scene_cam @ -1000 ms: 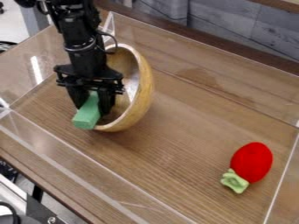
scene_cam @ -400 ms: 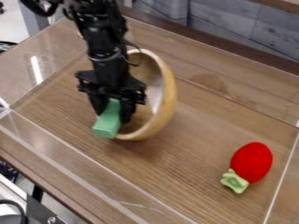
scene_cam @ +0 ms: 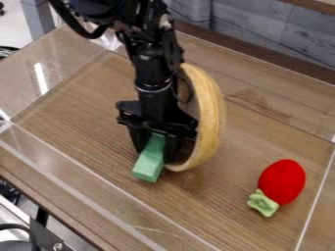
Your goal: Remove the green stick from the brown bowl and put it on the table
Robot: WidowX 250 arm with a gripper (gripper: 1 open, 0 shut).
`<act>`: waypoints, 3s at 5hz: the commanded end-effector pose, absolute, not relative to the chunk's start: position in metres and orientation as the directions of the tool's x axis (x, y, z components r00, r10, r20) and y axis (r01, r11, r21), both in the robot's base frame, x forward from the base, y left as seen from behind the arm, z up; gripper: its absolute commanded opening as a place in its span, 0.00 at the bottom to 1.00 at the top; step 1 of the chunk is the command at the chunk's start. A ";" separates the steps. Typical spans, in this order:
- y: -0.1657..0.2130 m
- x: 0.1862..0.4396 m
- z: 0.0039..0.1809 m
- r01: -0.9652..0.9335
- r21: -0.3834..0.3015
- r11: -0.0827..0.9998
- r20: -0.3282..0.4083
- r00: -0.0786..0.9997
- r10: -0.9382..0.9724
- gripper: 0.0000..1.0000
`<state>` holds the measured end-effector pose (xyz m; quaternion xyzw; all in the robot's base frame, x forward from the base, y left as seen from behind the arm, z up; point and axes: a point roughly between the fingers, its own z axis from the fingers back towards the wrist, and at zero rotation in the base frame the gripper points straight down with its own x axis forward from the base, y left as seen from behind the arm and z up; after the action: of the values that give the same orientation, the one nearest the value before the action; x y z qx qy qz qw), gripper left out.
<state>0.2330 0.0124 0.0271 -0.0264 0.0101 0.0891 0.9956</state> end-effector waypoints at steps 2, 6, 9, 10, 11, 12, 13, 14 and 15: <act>-0.004 0.237 0.024 -0.262 -0.048 0.964 -0.026 0.965 0.261 0.00; 0.003 0.250 0.018 -0.197 -0.050 0.979 -0.035 0.980 0.195 0.00; 0.029 0.237 0.027 -0.352 -0.035 0.935 -0.054 0.935 0.350 0.00; 0.032 0.236 0.024 -0.428 -0.037 0.903 -0.054 0.903 0.425 0.00; 0.037 0.234 0.027 -0.357 -0.041 0.933 -0.053 0.934 0.355 0.00; 0.042 0.232 0.031 -0.284 -0.045 0.958 -0.049 0.958 0.282 0.00; 0.046 0.230 0.038 -0.214 -0.052 0.975 -0.042 0.976 0.212 0.00; 0.043 0.224 0.039 -0.251 -0.056 0.966 -0.034 0.968 0.250 0.00; 0.039 0.219 0.039 -0.285 -0.059 0.957 -0.027 0.958 0.284 0.00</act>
<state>0.2128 0.0385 0.0294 -0.0332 0.0327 0.1457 0.9882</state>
